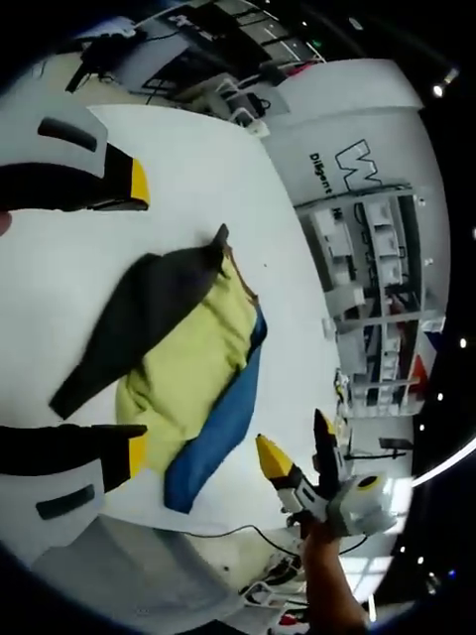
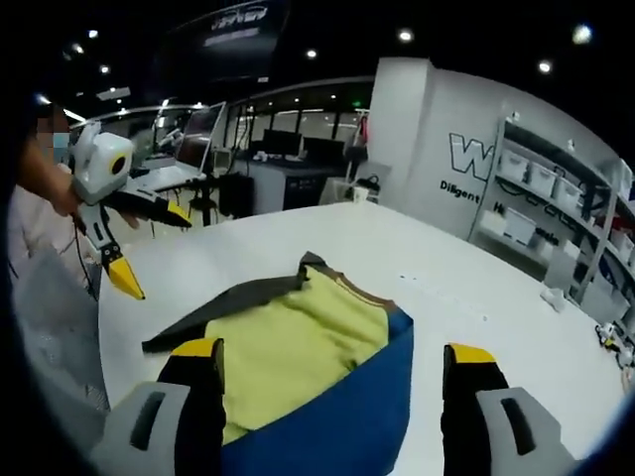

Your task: Fold the garment on the visible template until the final outline fits inside the template.

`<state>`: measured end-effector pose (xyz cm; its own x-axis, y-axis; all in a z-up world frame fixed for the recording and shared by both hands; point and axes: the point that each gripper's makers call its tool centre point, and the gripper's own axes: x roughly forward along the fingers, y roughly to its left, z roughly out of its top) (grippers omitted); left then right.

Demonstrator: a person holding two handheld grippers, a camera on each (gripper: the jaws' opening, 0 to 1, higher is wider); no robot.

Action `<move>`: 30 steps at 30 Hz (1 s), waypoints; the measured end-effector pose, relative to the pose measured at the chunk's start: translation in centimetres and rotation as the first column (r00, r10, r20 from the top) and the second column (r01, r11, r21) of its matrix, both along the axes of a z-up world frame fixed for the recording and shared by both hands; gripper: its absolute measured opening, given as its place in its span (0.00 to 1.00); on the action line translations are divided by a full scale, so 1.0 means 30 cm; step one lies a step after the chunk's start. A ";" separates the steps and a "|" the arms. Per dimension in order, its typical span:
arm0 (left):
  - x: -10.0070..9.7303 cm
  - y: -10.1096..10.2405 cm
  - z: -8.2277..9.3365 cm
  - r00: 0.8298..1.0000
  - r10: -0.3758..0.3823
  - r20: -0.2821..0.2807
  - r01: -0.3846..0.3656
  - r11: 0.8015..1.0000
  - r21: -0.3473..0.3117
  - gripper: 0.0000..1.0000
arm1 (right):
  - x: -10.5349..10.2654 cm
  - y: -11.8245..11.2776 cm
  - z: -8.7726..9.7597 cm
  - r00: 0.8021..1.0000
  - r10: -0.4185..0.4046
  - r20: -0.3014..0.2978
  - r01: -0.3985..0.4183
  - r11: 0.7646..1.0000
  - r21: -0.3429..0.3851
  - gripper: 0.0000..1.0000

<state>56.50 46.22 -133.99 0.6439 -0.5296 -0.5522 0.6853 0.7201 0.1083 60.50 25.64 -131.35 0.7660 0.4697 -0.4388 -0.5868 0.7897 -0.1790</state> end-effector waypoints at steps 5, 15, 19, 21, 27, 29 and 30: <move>-0.013 0.016 -0.014 1.000 0.004 -0.005 -0.004 1.000 0.000 0.84 | 0.002 0.003 0.009 1.000 0.006 0.015 -0.006 1.000 0.007 0.91; -0.045 0.020 -0.055 1.000 0.008 -0.018 -0.009 1.000 -0.012 0.83 | -0.045 0.001 -0.034 0.999 0.009 -0.051 -0.008 1.000 0.018 0.74; -0.071 0.005 -0.090 0.999 -0.005 -0.038 0.004 1.000 -0.018 0.82 | -0.064 0.015 -0.048 0.998 0.027 -0.061 -0.025 0.999 0.033 0.75; -0.077 0.000 -0.106 0.999 -0.011 -0.043 0.010 1.000 -0.012 0.82 | -0.078 0.028 -0.062 0.997 0.042 -0.069 -0.040 0.999 0.029 0.76; -0.109 -0.029 -0.162 0.995 -0.029 -0.093 0.027 1.000 -0.014 0.76 | -0.115 0.063 -0.106 0.993 0.078 -0.087 -0.076 0.997 0.027 0.78; -0.119 -0.040 -0.177 0.994 -0.038 -0.101 0.037 0.999 -0.015 0.74 | -0.129 0.073 -0.124 0.991 0.088 -0.097 -0.086 0.996 0.021 0.78; -0.126 -0.048 -0.184 0.994 -0.048 -0.102 0.046 0.999 -0.015 0.73 | -0.134 0.077 -0.131 0.990 0.092 -0.103 -0.091 0.996 0.020 0.78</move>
<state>52.71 44.78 -139.50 0.5583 -0.5654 -0.6071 0.7256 0.6876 0.0269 56.48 27.95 -135.28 0.6702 0.5430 -0.5059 -0.6714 0.7341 -0.1016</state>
